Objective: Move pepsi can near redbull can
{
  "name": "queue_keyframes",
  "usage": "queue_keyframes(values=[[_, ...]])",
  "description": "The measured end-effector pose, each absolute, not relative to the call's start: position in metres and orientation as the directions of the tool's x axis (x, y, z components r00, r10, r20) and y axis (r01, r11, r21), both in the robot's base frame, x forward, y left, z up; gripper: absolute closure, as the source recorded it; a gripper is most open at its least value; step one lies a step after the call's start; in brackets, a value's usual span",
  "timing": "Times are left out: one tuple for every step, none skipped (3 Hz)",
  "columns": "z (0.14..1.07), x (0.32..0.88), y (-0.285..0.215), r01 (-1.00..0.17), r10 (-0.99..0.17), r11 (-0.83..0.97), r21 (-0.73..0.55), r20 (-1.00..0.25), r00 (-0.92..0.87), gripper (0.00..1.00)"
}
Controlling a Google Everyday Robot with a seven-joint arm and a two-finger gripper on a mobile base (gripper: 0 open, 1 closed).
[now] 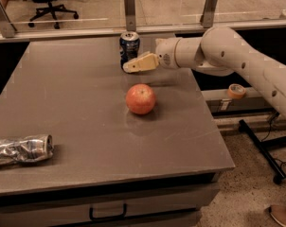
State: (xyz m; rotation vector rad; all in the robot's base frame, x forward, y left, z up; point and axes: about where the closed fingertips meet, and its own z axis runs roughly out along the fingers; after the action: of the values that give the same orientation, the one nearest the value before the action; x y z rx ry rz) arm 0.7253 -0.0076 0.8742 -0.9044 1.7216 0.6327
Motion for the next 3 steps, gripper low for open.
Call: queue_keyframes(values=[[0.879,0.740,0.018,-0.846,-0.245,0.533,-0.018,-0.960,-0.134,0.17],[0.888,0.746,0.039,-0.874,-0.232,0.485,-0.033,-0.968,-0.092,0.41],[0.899,0.746,0.048,-0.892,-0.220,0.450,-0.040,-0.973,-0.067,0.64]])
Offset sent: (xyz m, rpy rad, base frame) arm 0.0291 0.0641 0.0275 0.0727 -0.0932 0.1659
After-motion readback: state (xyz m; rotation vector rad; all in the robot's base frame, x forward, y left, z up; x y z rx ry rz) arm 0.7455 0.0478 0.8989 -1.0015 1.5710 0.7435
